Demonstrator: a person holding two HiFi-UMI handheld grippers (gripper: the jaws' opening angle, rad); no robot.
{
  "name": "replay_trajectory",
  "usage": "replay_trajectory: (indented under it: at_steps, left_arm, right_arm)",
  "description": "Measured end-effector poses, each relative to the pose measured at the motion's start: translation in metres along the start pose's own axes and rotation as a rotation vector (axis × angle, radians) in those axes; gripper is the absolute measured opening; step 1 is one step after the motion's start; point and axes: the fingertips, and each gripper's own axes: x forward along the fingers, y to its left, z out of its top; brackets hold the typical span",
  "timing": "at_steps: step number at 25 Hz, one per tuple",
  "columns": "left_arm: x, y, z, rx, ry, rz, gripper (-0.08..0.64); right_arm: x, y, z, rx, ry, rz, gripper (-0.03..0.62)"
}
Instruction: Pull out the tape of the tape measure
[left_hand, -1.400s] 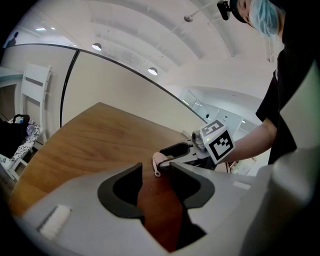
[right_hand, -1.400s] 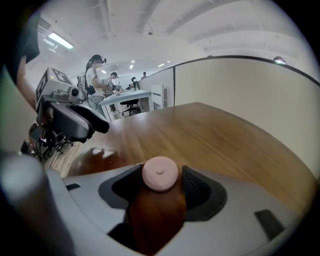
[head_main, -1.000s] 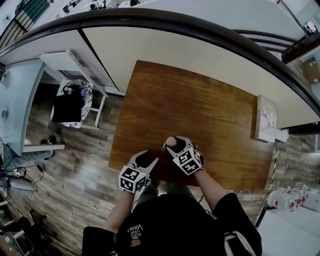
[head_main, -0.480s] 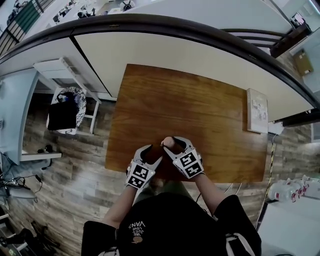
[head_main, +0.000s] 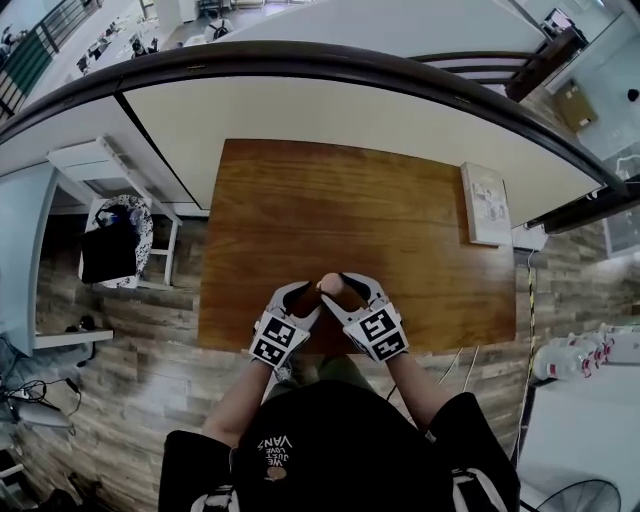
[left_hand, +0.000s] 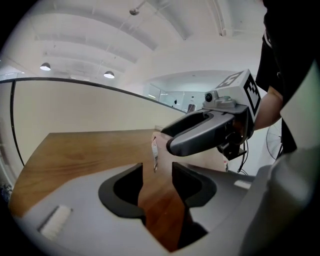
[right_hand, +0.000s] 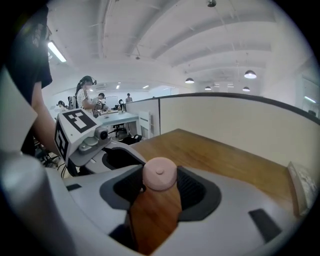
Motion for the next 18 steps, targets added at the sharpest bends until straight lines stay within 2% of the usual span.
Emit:
replay_trajectory:
  at_steps: [8, 18]
  left_arm:
    - [0.003, -0.015, 0.017, 0.004, -0.040, -0.044, 0.027]
    - [-0.021, -0.023, 0.028, -0.048, -0.055, -0.113, 0.015]
  right_arm:
    - [-0.024, -0.003, 0.003, 0.006, -0.033, -0.058, 0.219]
    - [-0.035, -0.013, -0.003, -0.018, 0.015, -0.177, 0.219]
